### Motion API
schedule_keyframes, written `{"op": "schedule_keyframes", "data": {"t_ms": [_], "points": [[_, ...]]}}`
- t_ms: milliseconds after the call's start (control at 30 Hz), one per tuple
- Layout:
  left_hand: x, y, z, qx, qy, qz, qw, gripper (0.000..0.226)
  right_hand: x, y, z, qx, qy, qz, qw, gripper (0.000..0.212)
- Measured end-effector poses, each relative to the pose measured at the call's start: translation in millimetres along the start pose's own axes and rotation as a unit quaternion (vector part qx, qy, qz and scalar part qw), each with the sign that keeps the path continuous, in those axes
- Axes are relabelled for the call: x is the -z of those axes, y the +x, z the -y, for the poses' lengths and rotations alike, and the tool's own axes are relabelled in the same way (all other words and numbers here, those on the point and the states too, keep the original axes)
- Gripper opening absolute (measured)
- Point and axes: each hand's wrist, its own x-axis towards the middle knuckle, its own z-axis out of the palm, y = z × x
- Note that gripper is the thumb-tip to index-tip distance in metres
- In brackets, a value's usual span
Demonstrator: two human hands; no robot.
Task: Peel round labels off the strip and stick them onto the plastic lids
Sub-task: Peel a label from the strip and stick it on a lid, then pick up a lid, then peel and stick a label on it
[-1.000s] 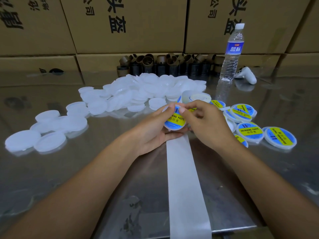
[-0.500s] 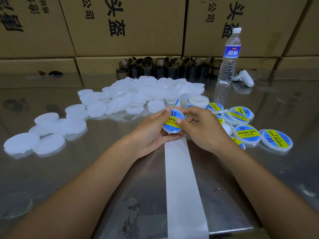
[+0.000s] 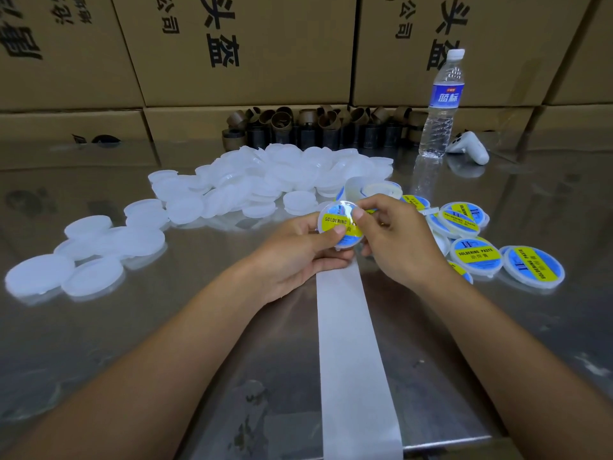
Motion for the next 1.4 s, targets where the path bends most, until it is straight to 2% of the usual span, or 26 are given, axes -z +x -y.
{"op": "schedule_keyframes", "data": {"t_ms": [167, 333, 500, 633, 700, 767, 900, 1000, 1167, 1400], "points": [[-0.3, -1.8, 0.9, -0.01, 0.031, 0.005, 0.999, 0.018, -0.1, 0.7, -1.1, 0.0, -0.004, -0.008, 1.0, 0.008], [-0.8, -2.7, -1.8, -0.006, -0.003, -0.014, 1.0, 0.018, -0.3, -1.4, 1.9, -0.008, 0.007, 0.016, 1.0, 0.007], [-1.5, -1.3, -1.4, -0.006, -0.016, -0.037, 0.999, 0.029, -0.6, -2.5, 5.7, 0.003, 0.035, 0.028, 0.999, 0.008], [-3.7, -1.9, -0.8, -0.018, 0.037, -0.008, 0.999, 0.022, 0.3, -1.6, 5.6, 0.01, 0.034, 0.024, 0.999, 0.007], [-5.5, -2.8, 0.8, -0.034, 0.078, 0.011, 0.996, 0.026, 0.4, -0.4, 4.9, 0.015, 0.028, 0.001, 1.0, 0.01], [-6.6, -2.3, 2.4, -0.028, 0.104, -0.002, 0.994, 0.03, 1.3, 0.9, 3.5, 0.015, 0.026, -0.04, 0.999, 0.016], [-8.5, -1.3, 3.2, -0.014, 0.113, -0.029, 0.993, 0.018, 9.0, 4.1, 0.3, -0.015, 0.026, -0.148, 0.988, 0.02], [-10.8, -1.7, 1.5, -0.023, 0.128, -0.037, 0.991, 0.012, 18.3, 6.4, -6.5, -0.071, 0.033, -0.213, 0.974, 0.023], [-7.5, -3.1, -2.5, -0.047, 0.202, -0.065, 0.976, 0.012, 24.6, 8.9, -11.4, -0.176, 0.108, -0.259, 0.944, 0.029], [-2.6, -4.7, -6.0, -0.049, 0.176, -0.095, 0.979, 0.016, 26.7, 9.4, -14.6, -0.199, 0.137, -0.304, 0.921, 0.023]]}}
